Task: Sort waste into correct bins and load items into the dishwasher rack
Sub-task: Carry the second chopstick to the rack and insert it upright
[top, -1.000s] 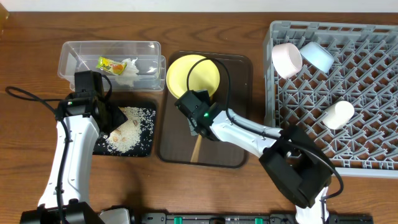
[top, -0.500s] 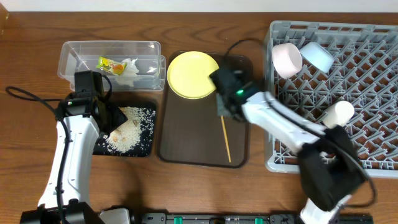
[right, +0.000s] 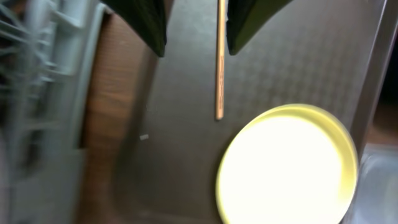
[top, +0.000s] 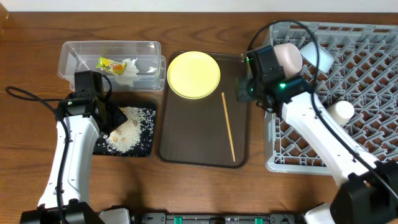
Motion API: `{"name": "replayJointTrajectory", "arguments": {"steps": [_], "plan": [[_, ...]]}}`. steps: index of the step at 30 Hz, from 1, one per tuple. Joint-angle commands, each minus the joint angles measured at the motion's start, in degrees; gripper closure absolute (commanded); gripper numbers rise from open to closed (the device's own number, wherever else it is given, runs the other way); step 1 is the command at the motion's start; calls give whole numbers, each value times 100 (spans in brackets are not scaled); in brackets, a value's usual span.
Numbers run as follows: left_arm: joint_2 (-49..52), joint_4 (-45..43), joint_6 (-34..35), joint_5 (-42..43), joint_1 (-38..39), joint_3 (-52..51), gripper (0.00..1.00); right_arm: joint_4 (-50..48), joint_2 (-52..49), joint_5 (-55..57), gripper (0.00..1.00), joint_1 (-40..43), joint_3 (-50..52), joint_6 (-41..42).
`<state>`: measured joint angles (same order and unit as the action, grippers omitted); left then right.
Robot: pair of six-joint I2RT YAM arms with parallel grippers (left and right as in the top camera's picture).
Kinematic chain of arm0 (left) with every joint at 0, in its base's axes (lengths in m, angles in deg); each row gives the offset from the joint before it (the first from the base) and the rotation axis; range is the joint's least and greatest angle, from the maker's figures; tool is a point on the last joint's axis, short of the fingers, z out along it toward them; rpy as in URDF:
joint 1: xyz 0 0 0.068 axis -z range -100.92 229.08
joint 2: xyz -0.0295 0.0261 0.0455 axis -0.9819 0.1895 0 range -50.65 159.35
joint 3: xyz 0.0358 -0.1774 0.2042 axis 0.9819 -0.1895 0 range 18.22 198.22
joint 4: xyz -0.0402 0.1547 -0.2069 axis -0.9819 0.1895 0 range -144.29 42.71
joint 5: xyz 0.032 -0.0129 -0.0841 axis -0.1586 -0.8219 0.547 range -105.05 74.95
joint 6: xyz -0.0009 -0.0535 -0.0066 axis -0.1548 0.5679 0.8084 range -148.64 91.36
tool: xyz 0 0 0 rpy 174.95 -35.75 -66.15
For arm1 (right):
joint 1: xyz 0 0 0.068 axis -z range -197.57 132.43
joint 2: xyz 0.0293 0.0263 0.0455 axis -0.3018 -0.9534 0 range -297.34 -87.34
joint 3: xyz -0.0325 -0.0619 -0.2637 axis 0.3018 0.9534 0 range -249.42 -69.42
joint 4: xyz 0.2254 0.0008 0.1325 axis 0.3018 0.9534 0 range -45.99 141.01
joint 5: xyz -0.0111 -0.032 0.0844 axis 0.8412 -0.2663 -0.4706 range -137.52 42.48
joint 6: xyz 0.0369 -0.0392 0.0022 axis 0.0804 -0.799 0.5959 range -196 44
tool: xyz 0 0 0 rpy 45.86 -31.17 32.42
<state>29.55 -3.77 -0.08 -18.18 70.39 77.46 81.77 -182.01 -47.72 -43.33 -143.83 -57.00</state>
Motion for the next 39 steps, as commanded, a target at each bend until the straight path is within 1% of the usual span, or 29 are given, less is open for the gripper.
{"name": "replayJointTrajectory", "arguments": {"steps": [1, 12, 15, 21, 30, 32, 35, 37, 39], "plan": [[-48, -2, 28, -31, -24, 66, 32, 44, -409, -420, 67, -251, 31, -155], [-48, -4, 28, -33, -24, 66, 32, 173, -1639, -387, 65, -833, 31, -15], [-48, -4, 28, -33, -24, 66, 32, 238, -1838, -120, 65, -903, 31, 367], [-48, -4, 28, -33, -24, 66, 32, 299, -1895, 313, 64, -905, 33, 476], [-48, -4, 28, -33, -24, 66, 32, 424, -1912, 319, 65, -920, 120, 476], [-48, -4, 31, -33, -24, 66, 32, 420, -1915, 319, 67, -920, 190, 476], [-48, -4, 31, -33, -24, 66, 32, 428, -1915, 315, 74, -920, 227, 476], [-48, -4, 31, -33, -24, 66, 32, 409, -1915, 313, 82, -920, 227, 479], [-48, -2, 28, -31, -24, 66, 32, 389, -1915, 293, 87, -918, 227, 476]]}}
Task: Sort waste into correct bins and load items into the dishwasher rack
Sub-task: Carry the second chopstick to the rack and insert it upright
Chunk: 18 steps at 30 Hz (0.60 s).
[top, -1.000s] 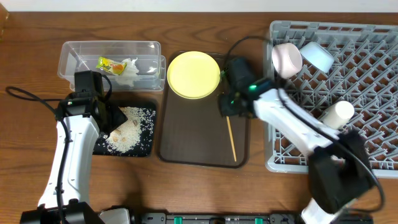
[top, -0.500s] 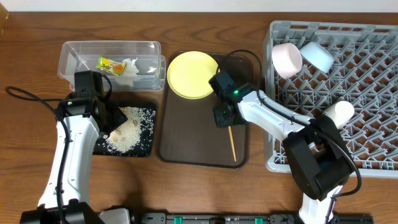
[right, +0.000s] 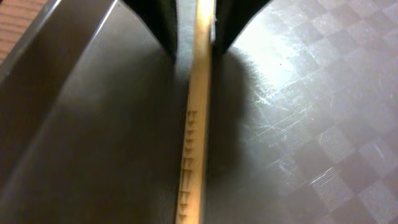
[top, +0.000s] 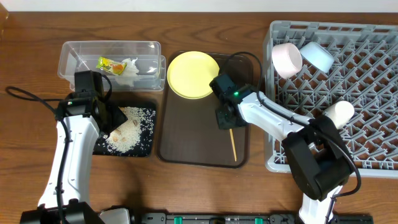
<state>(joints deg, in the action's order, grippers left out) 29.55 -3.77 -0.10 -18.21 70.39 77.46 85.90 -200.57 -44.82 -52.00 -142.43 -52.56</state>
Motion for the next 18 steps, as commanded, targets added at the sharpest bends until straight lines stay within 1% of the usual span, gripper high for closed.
{"name": "replayJointTrajectory", "arguments": {"steps": [1, 2, 4, 8, 11, 15, 18], "plan": [[-48, -2, 33, -28, -24, 66, 32, -24, -59, 0, 92, -52, 87, 35], [-48, -2, 31, -31, -24, 66, 32, -22, -59, 0, 97, -52, 87, 35], [-48, -2, 31, -28, -24, 66, 32, -26, -59, -33, 99, -52, 87, 37], [-48, -2, 33, -31, -24, 66, 32, -28, -57, -85, 99, -46, 76, 229], [-48, -2, 31, -31, -24, 66, 32, -2, 11, -85, 99, 4, 9, 225], [-48, -2, 31, -31, -24, 66, 32, 61, 396, -83, 99, 229, -98, 221], [-48, -2, 31, -31, -24, 66, 32, 57, 901, -83, 99, 468, -114, 214]]}}
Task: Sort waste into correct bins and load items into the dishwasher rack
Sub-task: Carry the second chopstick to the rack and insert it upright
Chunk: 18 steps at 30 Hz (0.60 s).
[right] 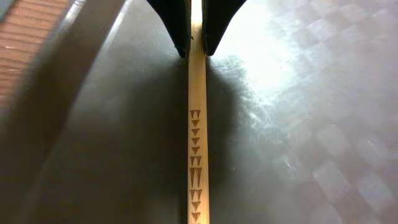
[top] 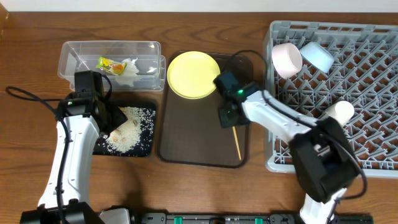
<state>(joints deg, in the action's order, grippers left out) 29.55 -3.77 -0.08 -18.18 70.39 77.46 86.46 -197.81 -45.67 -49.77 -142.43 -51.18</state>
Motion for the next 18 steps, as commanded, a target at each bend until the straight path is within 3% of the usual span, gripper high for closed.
{"name": "replayJointTrajectory", "arguments": {"steps": [1, 8, 18], "plan": [[-48, -2, 28, -31, -24, 66, 32, 2, 776, 2, 99, 313, -114, 26], [-48, -4, 28, -33, -24, 66, 32, 306, 1703, 153, 99, 940, -114, -455], [-48, -4, 31, -33, -24, 66, 32, 839, 1768, 498, 99, 1698, -101, -448]]}}
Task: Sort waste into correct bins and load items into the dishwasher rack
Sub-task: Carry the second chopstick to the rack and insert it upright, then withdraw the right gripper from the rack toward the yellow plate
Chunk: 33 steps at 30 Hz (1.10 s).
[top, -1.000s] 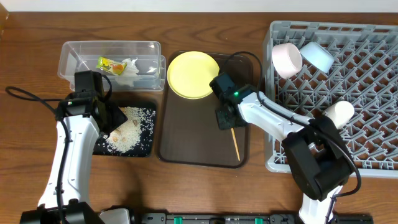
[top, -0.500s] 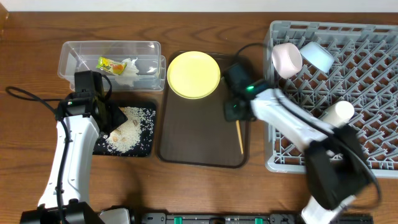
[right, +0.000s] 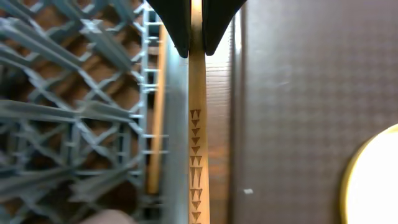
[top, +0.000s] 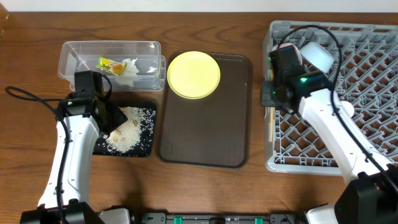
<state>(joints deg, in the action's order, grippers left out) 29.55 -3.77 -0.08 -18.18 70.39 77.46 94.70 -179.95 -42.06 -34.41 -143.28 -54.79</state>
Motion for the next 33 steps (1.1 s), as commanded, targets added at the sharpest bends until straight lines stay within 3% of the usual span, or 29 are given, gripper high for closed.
{"name": "replayJointTrajectory", "arguments": {"steps": [1, 14, 20, 33], "plan": [[-48, -4, 31, -33, -24, 66, 32, 15, -17, 138, 99, 199, -15, -87], [-48, -4, 28, -33, -24, 66, 32, 190, -33, 275, 99, 420, 170, -302], [-48, -9, 28, -33, -24, 66, 32, -354, -33, 240, 98, 422, 636, -411], [-48, -4, 28, -31, -24, 66, 32, -831, 13, 203, 76, 417, 907, -413]]}}
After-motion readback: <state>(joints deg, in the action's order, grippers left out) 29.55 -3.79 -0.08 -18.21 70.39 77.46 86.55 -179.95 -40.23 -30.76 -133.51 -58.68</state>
